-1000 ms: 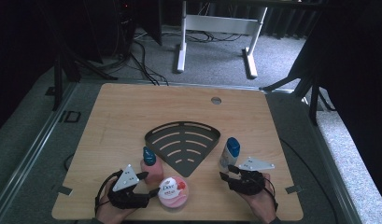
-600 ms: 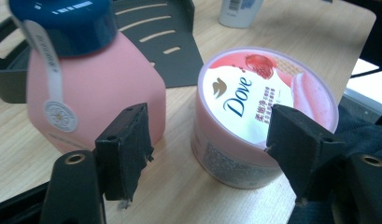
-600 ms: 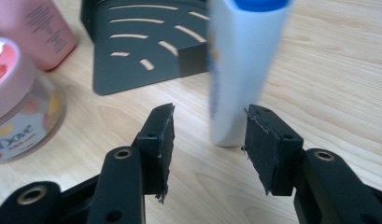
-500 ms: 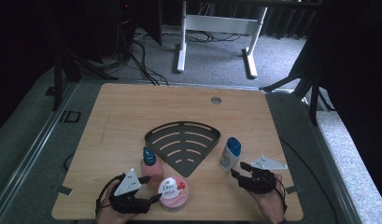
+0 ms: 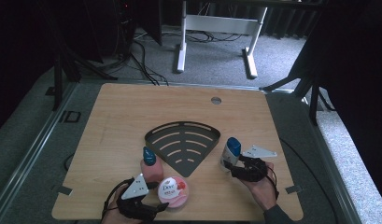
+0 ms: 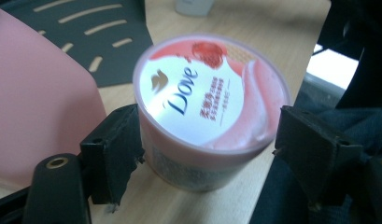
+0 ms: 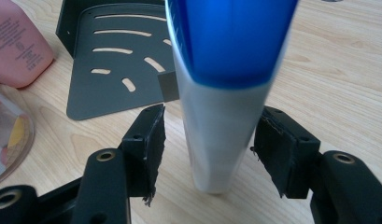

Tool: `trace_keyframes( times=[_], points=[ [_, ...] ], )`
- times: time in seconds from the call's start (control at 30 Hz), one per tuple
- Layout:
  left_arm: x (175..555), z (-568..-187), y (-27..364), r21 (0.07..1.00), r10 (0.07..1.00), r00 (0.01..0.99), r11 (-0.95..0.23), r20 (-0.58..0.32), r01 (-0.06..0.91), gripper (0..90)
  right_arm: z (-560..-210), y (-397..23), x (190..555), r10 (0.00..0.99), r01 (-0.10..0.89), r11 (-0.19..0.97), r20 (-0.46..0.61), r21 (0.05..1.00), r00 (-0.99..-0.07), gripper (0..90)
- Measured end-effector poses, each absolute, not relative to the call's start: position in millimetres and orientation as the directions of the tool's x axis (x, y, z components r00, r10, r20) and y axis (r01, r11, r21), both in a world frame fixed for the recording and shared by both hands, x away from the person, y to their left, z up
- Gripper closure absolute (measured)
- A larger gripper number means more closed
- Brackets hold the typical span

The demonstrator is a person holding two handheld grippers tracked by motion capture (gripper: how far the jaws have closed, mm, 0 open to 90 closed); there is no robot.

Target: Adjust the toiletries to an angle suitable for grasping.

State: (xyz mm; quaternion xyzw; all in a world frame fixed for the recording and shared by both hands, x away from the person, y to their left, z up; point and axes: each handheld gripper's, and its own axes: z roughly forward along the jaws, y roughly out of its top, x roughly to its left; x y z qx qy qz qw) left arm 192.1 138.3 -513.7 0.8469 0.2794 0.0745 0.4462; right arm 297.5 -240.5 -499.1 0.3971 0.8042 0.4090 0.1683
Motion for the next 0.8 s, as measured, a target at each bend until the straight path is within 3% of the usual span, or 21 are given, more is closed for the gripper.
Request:
trace_keyframes(
  times=[0.2, 0.8],
  points=[
    [193.8, -519.6, 133.7, 0.782, 0.54, 0.831, -0.457, -0.135, 0.424, 17.8, -499.6, -237.5, 303.5, 0.77, 0.497, 0.347, 0.061, 0.795, -0.635, 45.7],
    [207.6, -525.4, 101.2, 0.752, 0.511, 0.852, -0.516, -0.114, 0.41, 20.2, -494.4, -231.8, 309.5, 0.757, 0.454, 0.4, -0.007, 0.796, -0.653, 55.1]
  ],
)
